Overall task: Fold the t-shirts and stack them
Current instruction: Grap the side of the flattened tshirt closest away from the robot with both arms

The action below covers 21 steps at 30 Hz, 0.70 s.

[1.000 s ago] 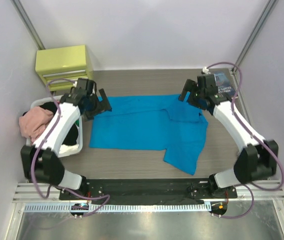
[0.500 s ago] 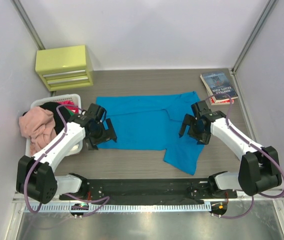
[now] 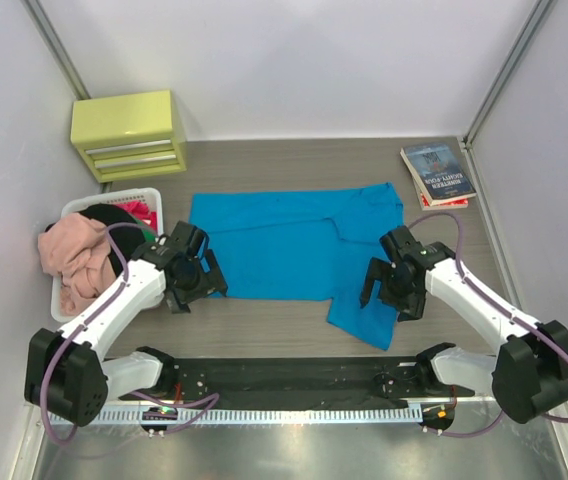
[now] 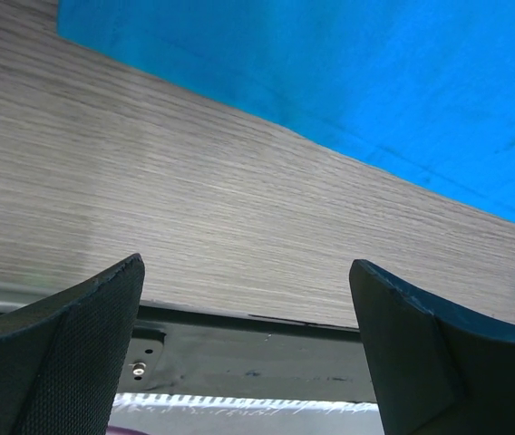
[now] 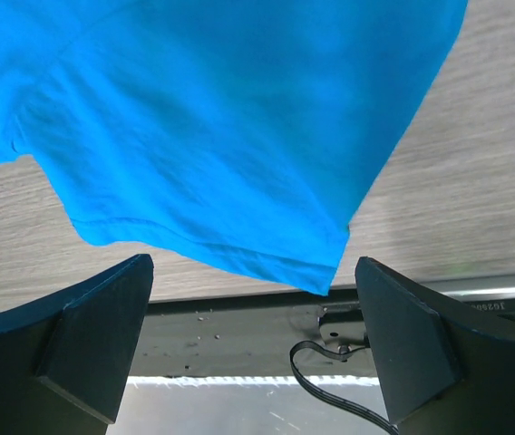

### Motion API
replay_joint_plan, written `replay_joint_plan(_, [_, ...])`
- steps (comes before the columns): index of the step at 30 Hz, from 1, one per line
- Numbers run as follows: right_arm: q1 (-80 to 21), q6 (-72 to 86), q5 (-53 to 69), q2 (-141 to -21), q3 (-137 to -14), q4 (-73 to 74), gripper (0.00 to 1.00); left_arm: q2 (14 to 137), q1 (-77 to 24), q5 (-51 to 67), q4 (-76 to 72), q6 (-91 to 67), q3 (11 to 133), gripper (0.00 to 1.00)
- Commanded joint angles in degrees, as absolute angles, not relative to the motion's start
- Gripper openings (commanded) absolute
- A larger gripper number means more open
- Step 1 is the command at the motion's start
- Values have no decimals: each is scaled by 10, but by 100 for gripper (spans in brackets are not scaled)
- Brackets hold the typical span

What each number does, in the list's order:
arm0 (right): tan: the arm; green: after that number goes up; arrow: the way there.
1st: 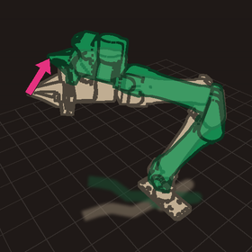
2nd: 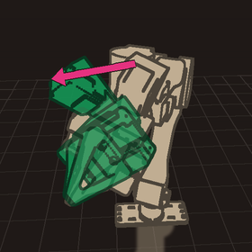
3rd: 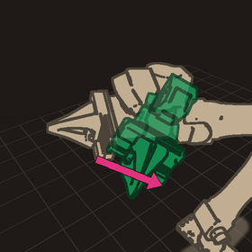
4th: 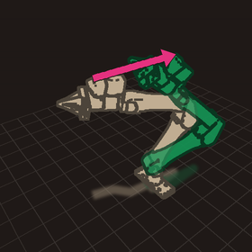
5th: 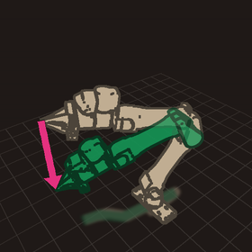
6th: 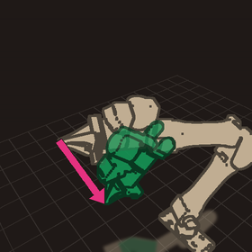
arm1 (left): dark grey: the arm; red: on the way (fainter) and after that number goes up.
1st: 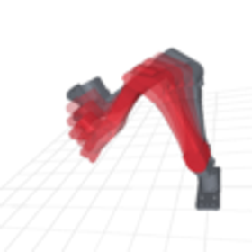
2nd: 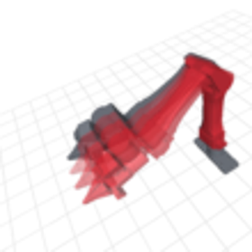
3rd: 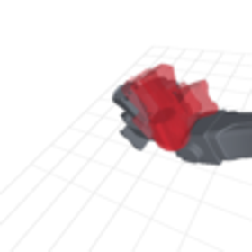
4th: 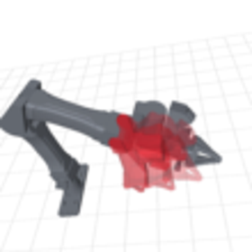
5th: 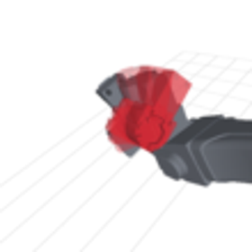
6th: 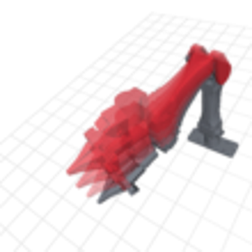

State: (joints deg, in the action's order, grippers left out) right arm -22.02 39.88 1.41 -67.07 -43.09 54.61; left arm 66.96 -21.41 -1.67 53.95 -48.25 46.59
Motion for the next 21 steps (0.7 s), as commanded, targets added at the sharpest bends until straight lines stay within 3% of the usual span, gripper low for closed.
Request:
replay_joint_plan(1, [-229, 429, 25, -636, -425, 567, 100, 664, -216, -7, 508, -492, 456, 94])
replay_joint_plan(15, [-235, 404, 3, -635, -438, 508, 100, 670, -219, -2, 462, -488, 453, 94])
replay_joint_plan(19, [-235, 373, -86, -719, -611, 489, 100, 720, -218, -25, 412, -450, 561, 96])
replay_joint_plan(21, [-234, 352, -132, -805, -709, 462, 100, 813, -213, -20, 403, -426, 677, 97])
